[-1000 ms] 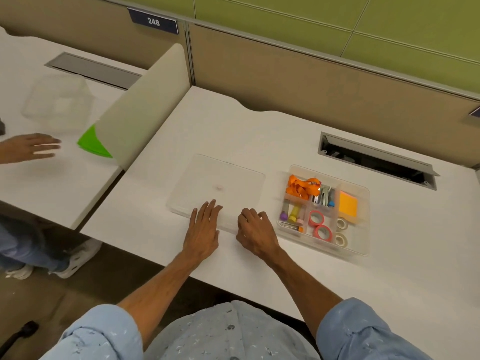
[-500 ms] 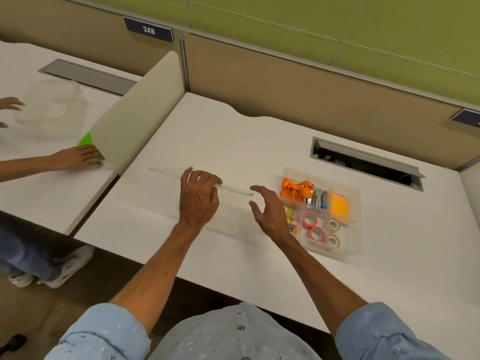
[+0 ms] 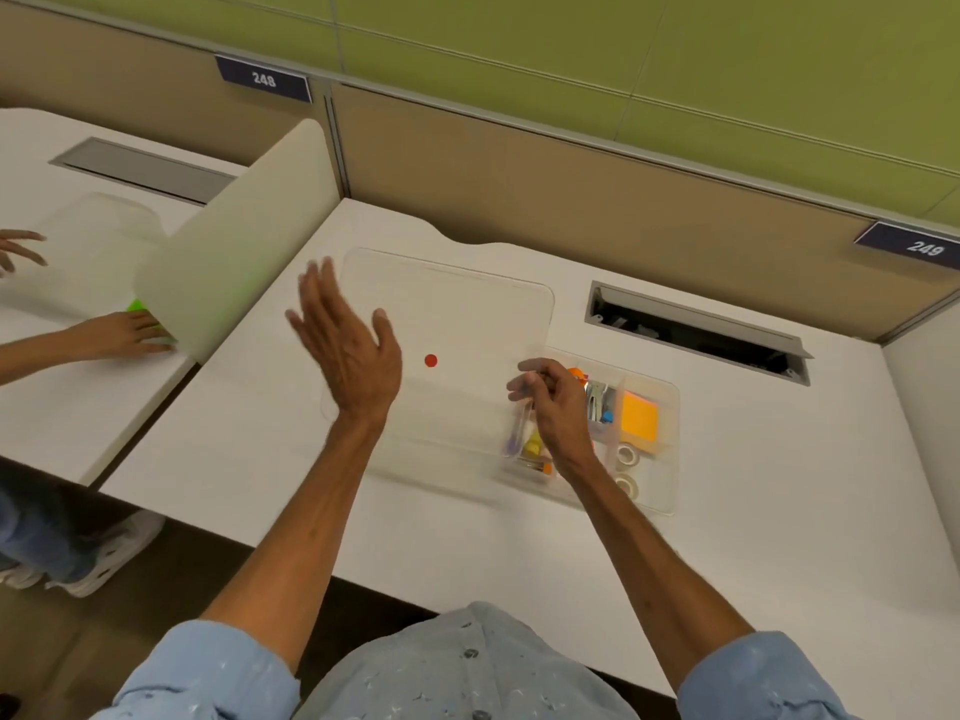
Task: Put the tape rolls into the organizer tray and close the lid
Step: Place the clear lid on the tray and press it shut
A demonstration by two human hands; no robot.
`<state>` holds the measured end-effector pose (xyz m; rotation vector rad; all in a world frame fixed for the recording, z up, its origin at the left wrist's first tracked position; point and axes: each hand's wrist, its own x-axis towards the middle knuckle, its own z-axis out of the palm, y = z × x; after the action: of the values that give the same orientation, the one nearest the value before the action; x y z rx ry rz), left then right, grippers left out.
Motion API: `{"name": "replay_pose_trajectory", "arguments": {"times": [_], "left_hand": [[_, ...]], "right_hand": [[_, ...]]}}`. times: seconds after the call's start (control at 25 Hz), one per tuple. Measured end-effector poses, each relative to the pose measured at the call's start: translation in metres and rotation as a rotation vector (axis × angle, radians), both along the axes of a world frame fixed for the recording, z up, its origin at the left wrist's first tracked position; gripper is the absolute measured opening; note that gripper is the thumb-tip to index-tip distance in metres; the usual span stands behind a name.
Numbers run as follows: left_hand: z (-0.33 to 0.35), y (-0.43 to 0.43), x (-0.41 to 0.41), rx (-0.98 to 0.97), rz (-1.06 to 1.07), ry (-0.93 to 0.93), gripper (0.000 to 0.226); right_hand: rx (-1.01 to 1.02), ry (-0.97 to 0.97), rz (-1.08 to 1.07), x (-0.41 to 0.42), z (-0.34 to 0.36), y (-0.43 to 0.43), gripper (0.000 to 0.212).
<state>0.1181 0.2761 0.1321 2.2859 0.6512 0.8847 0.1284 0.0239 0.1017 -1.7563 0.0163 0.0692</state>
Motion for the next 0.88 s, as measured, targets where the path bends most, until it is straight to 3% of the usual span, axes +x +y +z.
{"name": "replay_pose_trajectory", "arguments": {"times": [0.16, 0.24, 0.44, 0.72, 0.88], "left_hand": [[-0.030, -0.028, -0.008, -0.424, -0.007, 0.183, 0.044], [-0.040, -0.051, -0.009, -0.425, -0.099, 0.262, 0.031], [-0.056, -0.112, -0.001, -0.498, -0.284, 0.299, 0.031], [-0.076, -0.163, 0.001, -0.599, -0.251, 0.302, 0.045], [-0.082, -0.176, -0.001, -0.560, -0.271, 0.303, 0.036]], "right_hand": [[0.066, 0.081, -0.098, 0.001, -0.009, -0.062, 0.026], [0.087, 0.138, -0.173, -0.005, -0.016, -0.087, 0.030], [-0.057, 0.202, -0.353, -0.019, -0.034, -0.142, 0.024], [-0.536, 0.238, -0.467, -0.015, -0.046, -0.190, 0.035], [-0.603, 0.240, -0.490, -0.014, -0.049, -0.199, 0.039]]}}
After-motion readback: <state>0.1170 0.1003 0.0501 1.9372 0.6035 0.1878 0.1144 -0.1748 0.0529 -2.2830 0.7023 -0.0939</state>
